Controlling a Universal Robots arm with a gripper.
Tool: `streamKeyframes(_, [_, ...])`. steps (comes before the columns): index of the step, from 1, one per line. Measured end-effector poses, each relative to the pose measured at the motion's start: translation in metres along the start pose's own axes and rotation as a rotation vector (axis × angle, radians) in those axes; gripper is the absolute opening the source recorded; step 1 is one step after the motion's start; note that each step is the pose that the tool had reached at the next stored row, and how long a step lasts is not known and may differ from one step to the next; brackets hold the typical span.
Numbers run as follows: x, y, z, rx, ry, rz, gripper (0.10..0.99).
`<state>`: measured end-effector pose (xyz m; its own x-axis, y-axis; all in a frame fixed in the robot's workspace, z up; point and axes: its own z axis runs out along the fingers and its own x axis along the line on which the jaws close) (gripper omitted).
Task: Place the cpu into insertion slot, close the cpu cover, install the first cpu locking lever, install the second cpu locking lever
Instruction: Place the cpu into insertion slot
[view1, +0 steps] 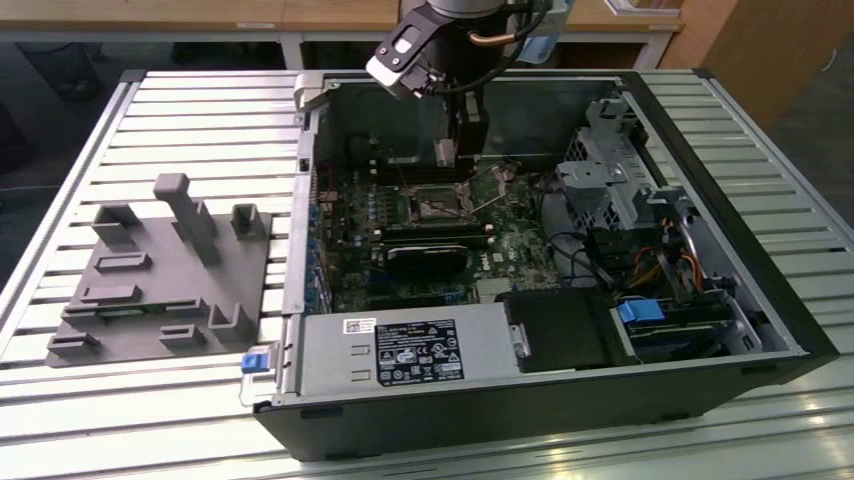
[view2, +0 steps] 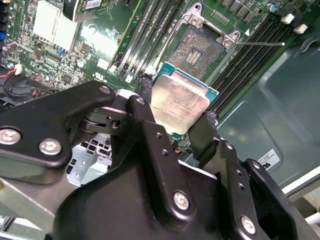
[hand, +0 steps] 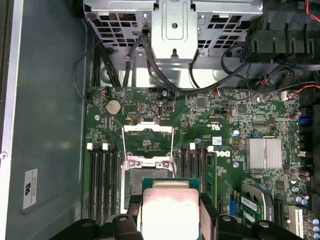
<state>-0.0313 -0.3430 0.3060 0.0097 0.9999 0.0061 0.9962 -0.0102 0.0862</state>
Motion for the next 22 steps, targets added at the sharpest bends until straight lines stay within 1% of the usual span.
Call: streamKeyframes(22, [-0.0001,-0.0009,0.0103,0.000,0.0001,0.000,0.541])
